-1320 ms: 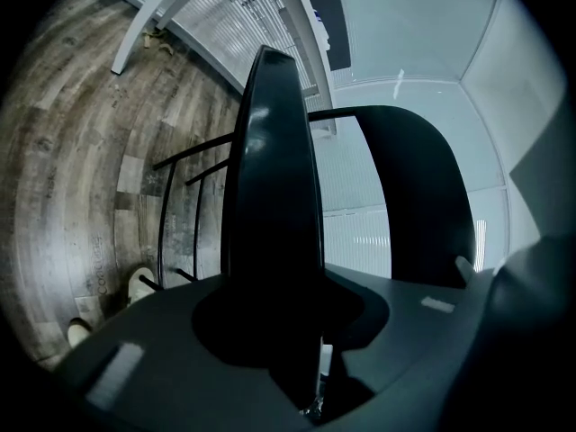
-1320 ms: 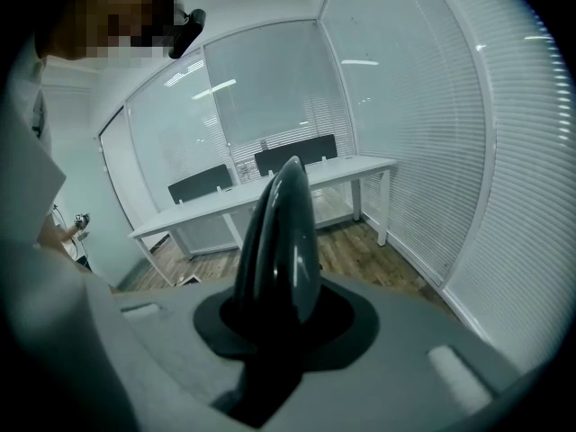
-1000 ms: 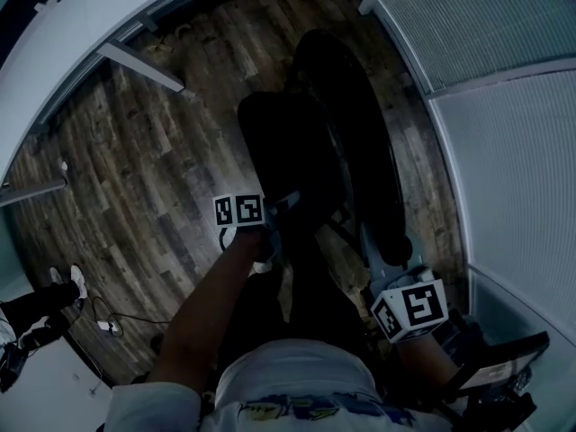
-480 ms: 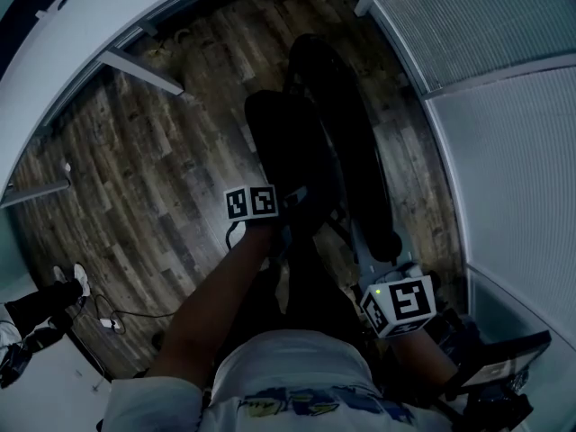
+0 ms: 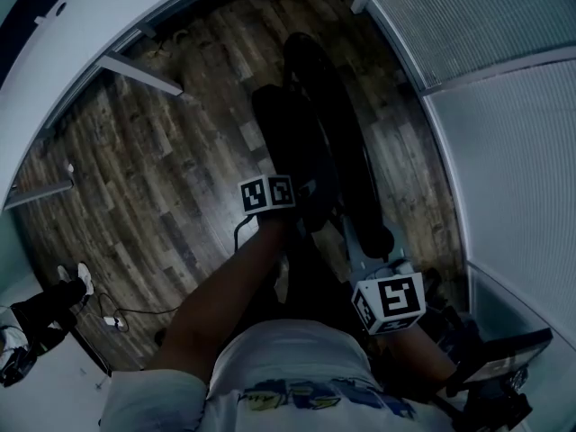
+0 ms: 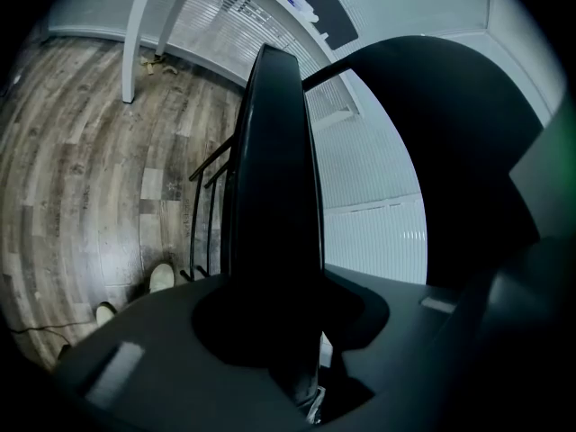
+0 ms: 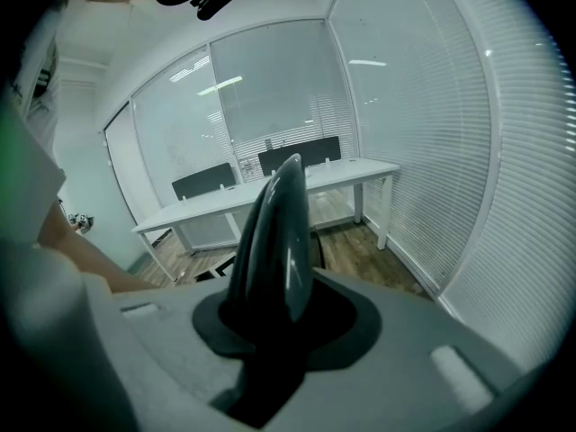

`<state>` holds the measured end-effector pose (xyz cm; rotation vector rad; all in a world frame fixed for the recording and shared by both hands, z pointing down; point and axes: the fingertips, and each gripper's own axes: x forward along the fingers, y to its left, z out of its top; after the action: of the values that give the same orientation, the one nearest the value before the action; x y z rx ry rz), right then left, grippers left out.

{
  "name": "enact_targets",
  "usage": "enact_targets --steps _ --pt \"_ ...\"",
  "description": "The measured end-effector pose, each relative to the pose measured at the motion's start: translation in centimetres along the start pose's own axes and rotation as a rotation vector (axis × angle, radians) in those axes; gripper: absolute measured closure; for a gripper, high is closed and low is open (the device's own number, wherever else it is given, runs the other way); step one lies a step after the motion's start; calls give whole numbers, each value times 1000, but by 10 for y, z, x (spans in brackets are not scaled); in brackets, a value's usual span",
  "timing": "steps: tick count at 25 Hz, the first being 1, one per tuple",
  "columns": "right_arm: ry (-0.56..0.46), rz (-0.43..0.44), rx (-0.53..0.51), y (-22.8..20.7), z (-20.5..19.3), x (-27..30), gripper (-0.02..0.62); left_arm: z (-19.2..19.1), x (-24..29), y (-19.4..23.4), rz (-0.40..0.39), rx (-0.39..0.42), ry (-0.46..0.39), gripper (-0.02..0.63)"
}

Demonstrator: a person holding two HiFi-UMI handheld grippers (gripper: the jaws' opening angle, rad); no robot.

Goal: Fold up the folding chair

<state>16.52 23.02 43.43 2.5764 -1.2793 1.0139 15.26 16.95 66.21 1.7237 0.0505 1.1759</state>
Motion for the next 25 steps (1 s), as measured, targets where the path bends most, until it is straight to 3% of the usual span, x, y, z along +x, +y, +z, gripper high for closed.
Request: enact_targets --steps 6,11,25 --pt "15 -5 -23 1 1 -1 508 -4 8 -18 37 -49 23 483" --pt "20 1 -28 3 9 2 508 4 13 -17 115 -1 10 483" --pt "34 41 -102 20 28 15 502 17 22 -42 159 -75 -8 483"
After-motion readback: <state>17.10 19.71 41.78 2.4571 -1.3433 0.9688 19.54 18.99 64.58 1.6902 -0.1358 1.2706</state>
